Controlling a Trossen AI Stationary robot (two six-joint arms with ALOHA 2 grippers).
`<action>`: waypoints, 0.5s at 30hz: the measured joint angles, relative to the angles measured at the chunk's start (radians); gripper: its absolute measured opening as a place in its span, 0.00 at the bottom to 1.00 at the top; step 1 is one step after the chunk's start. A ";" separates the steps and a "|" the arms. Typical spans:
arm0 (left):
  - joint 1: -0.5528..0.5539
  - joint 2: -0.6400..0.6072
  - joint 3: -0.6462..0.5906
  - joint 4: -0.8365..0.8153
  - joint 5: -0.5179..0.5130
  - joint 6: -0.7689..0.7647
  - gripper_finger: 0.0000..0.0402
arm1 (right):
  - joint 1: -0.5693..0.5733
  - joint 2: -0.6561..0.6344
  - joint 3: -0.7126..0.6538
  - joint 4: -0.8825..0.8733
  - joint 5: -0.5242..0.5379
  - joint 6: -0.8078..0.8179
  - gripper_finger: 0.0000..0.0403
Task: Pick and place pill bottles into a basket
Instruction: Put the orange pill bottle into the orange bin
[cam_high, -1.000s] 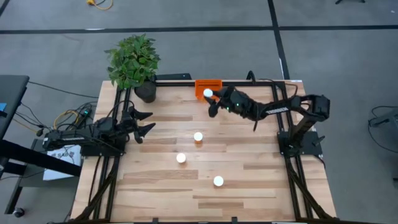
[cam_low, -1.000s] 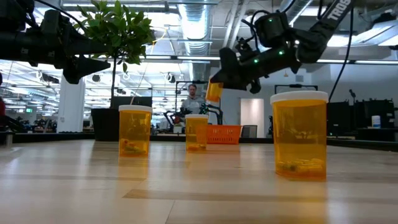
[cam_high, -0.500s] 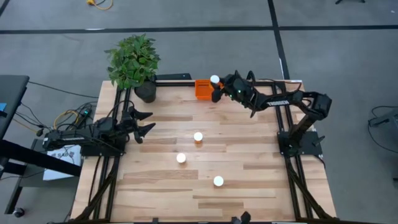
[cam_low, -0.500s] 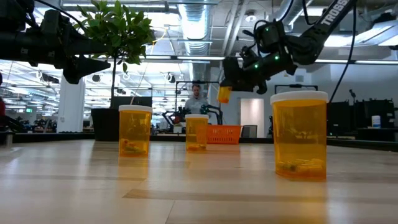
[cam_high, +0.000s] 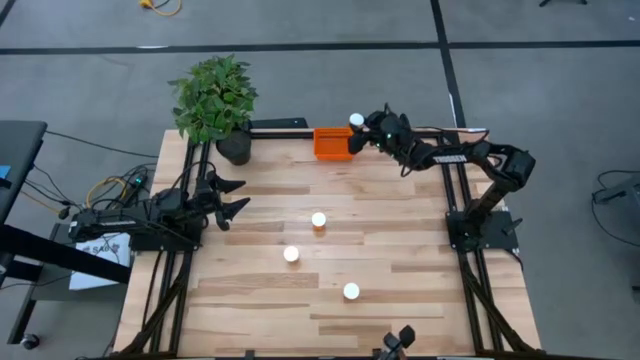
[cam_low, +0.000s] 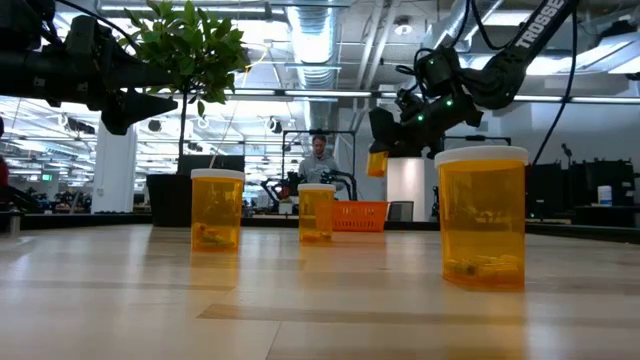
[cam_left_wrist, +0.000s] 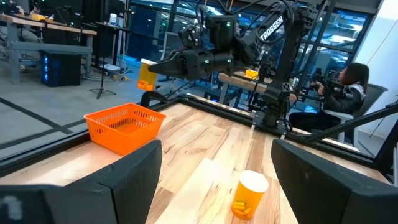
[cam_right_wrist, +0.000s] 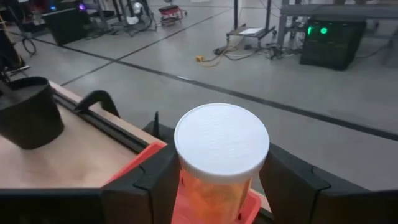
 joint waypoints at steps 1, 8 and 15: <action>0.000 0.000 0.000 0.000 0.000 0.000 0.73 | -0.009 0.000 0.000 0.000 -0.016 0.000 0.48; 0.000 0.000 0.000 0.000 0.000 0.000 0.73 | -0.062 0.000 0.033 -0.002 -0.112 -0.042 0.49; 0.000 0.000 0.000 0.000 0.000 0.000 0.73 | -0.107 0.000 0.123 -0.041 -0.247 -0.167 0.48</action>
